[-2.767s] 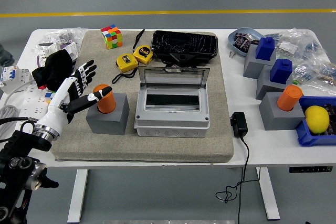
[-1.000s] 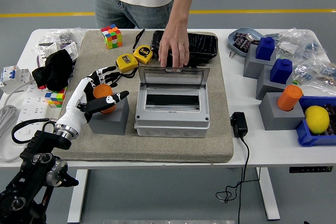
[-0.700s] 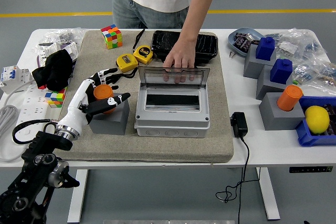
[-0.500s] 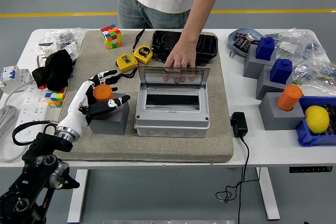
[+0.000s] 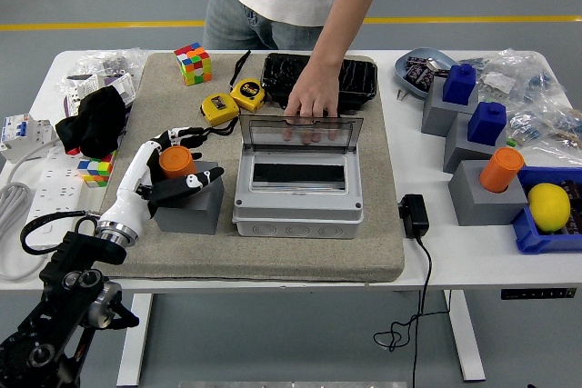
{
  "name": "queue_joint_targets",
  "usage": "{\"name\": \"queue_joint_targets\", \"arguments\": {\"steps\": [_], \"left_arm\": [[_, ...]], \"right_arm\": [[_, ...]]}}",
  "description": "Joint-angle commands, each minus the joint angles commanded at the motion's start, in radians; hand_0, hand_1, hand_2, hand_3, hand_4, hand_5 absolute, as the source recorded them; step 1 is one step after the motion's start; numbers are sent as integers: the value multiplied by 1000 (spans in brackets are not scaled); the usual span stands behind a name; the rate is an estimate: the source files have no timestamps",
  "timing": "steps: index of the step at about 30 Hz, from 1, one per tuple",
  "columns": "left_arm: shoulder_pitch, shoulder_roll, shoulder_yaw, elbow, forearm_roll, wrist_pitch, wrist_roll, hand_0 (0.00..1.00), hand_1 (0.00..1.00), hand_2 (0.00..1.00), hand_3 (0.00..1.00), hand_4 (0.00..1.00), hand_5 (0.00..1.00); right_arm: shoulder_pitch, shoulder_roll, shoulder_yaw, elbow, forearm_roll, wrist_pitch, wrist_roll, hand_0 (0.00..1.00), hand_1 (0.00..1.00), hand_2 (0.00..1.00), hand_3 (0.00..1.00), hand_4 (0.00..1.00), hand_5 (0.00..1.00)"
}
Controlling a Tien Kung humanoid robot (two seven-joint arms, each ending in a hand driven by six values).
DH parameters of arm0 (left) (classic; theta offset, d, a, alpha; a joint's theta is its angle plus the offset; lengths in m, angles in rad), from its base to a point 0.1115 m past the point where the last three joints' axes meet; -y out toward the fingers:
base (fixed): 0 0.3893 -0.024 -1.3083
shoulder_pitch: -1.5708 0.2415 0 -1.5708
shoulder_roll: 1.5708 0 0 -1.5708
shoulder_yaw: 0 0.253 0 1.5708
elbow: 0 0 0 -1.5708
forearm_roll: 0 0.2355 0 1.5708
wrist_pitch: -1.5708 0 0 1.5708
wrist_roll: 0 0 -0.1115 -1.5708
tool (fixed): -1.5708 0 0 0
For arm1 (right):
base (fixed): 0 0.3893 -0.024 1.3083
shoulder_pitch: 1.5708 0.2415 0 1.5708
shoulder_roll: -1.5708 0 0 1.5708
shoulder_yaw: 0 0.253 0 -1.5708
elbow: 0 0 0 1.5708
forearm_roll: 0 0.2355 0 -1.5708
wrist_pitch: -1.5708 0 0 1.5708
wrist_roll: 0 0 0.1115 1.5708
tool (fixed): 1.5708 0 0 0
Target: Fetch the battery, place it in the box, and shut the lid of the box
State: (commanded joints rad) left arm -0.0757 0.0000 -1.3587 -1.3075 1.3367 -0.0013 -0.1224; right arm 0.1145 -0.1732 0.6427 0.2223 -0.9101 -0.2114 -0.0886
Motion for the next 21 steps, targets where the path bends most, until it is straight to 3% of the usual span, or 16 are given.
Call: {"name": "queue_joint_targets", "arguments": {"steps": [1, 6, 7, 12, 13, 21], "left_arm": [[0, 0, 2, 0, 0, 5, 0, 522, 576, 466, 485, 998, 2], [-3, 0, 3, 2, -4, 20, -4, 522, 576, 466, 485, 998, 2], [-4, 0, 3, 2, -4, 21, -4, 398, 494, 406, 423, 998, 2], [-6, 0, 9, 5, -9, 36, -8, 398, 494, 406, 423, 998, 2], [-7, 0, 11, 6, -9, 41, -9, 259, 431, 339, 339, 998, 2], [-10, 0, 25, 13, -15, 65, -15, 219, 399, 315, 309, 998, 2]], "right_arm": [[0, 0, 0, 0, 0, 0, 0, 746, 688, 703, 735, 998, 998], [1, 0, 1, 0, -1, -1, 0, 746, 688, 703, 735, 998, 998], [2, 0, 1, -1, -1, -1, 0, 746, 688, 703, 735, 998, 998], [3, 0, 2, -1, 0, -1, 0, 746, 688, 703, 735, 998, 998], [3, 0, 3, -1, -1, -1, 0, 746, 688, 703, 735, 998, 998], [4, 0, 4, 0, -4, 0, -2, 746, 688, 703, 735, 998, 998]]}}
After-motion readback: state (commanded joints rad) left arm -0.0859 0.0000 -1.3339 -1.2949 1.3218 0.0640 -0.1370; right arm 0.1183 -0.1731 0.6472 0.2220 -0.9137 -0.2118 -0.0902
